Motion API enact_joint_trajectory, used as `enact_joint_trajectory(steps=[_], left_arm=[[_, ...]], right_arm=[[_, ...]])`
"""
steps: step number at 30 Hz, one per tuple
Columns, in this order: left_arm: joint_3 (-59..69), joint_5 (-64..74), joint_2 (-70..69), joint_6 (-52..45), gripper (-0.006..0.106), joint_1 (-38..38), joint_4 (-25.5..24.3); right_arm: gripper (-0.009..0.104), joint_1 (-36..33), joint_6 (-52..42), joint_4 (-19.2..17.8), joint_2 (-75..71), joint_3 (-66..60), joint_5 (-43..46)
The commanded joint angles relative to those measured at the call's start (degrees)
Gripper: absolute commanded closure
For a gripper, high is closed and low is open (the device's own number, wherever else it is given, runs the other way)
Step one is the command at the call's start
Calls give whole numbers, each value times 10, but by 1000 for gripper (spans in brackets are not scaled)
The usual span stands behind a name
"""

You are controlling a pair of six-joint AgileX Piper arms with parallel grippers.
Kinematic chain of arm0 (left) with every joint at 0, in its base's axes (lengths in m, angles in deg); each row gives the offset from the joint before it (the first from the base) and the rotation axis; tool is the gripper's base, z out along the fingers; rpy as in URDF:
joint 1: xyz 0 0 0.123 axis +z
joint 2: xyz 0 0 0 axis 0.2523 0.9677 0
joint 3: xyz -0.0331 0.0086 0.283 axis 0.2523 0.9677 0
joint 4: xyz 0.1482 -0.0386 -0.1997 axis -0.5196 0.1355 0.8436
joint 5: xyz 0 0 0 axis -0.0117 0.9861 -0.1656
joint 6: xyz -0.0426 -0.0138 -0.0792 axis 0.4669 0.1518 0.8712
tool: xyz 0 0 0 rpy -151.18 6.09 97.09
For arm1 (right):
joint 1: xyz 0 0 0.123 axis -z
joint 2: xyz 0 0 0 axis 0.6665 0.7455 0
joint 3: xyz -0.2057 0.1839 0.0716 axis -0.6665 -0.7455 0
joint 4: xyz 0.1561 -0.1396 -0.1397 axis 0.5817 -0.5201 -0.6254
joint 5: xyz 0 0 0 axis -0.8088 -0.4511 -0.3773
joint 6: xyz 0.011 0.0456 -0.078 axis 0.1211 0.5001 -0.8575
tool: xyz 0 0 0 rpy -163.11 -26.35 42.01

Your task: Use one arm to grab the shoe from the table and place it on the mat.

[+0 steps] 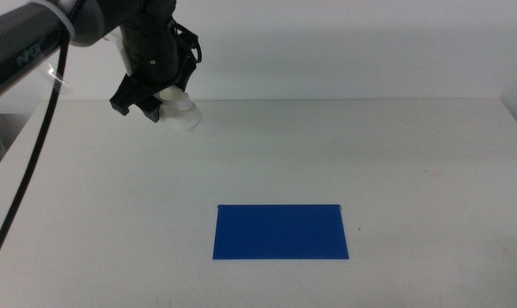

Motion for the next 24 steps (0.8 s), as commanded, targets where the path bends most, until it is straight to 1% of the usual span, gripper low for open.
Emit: enact_joint_trajectory(steps=[1, 4, 13, 14, 17, 19, 21, 24], left_arm=[[-13, 40, -41, 6, 102, -3, -19], [-13, 39, -42, 6, 102, -3, -6], [-13, 40, -44, 22, 102, -3, -6], [-11, 40, -44, 39, 102, -3, -5], [7, 40, -54, 66, 102, -3, 20], [32, 40, -66, 119, 102, -5, 26], [58, 40, -81, 172, 102, -16, 19], [90, 40, -96, 236, 102, -46, -9]], right_arm=[[31, 1, -5, -5, -15, -3, 44], [31, 1, -5, -5, -15, -3, 44], [31, 1, -5, -5, -15, -3, 44], [31, 1, -5, -5, -15, -3, 44], [31, 1, -5, -5, -15, -3, 44], [31, 1, -5, -5, -15, -3, 44], [31, 1, -5, -5, -15, -3, 44], [31, 1, -5, -5, -15, -3, 44]])
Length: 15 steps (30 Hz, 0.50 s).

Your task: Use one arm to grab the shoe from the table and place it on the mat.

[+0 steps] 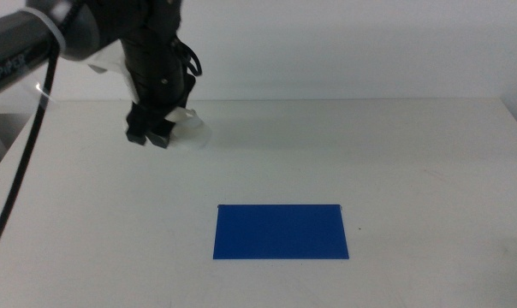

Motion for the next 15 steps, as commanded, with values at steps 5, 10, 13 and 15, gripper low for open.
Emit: enact_joint_trajectory(steps=[5, 10, 13, 15], left_arm=[[17, 40, -51, 140, 102, -67, -36], [17, 40, -42, 242, 102, -131, -34], [17, 40, -27, 242, 102, -153, -15], [15, 40, -12, 242, 102, -163, 12]], right_arm=[[31, 1, -5, -5, -15, -3, 44], [31, 1, -5, -5, -15, -3, 44], [31, 1, -5, -5, -15, -3, 44], [31, 1, -5, -5, -15, -3, 44]])
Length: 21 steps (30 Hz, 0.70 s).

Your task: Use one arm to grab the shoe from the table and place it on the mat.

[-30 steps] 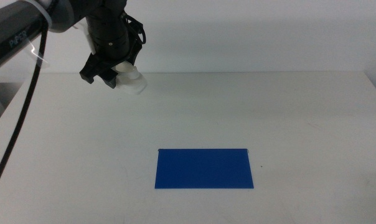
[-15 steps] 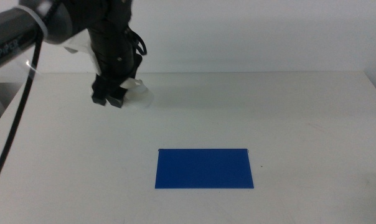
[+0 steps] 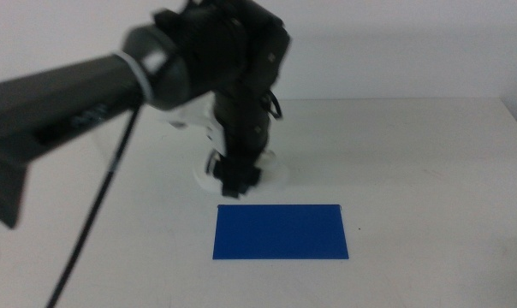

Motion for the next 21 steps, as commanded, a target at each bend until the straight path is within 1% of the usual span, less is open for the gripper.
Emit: enact_joint_trajectory(steps=[1, 12, 21], left_arm=[[-18, 42, -11, 14, 102, -12, 18], [-98, 42, 95, 14, 102, -41, 63], [-94, 42, 116, 14, 102, -40, 67]], right_arm=[[31, 1, -5, -5, -15, -3, 44], [31, 1, -5, -5, -15, -3, 44], [31, 1, -5, -5, -15, -3, 44]])
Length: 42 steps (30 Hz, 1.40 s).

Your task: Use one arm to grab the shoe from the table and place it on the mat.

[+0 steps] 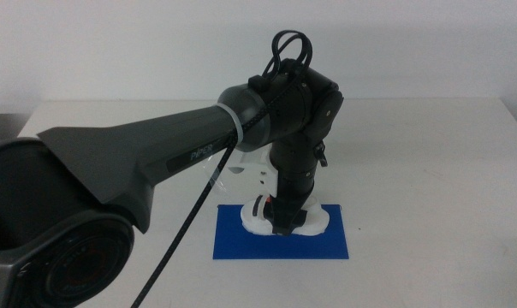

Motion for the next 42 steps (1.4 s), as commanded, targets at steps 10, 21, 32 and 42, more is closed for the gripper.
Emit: enact_joint_trajectory(steps=[10, 21, 32, 42], left_arm=[[10, 51, -22, 14, 102, -1, 4], [9, 10, -3, 14, 102, -2, 18], [7, -50, -6, 14, 102, -1, 21], [7, -42, -36, 14, 102, -1, -2]], right_arm=[[31, 1, -5, -5, -15, -3, 44], [31, 1, -5, -5, -15, -3, 44], [31, 1, -5, -5, -15, -3, 44], [31, 1, -5, -5, -15, -3, 44]])
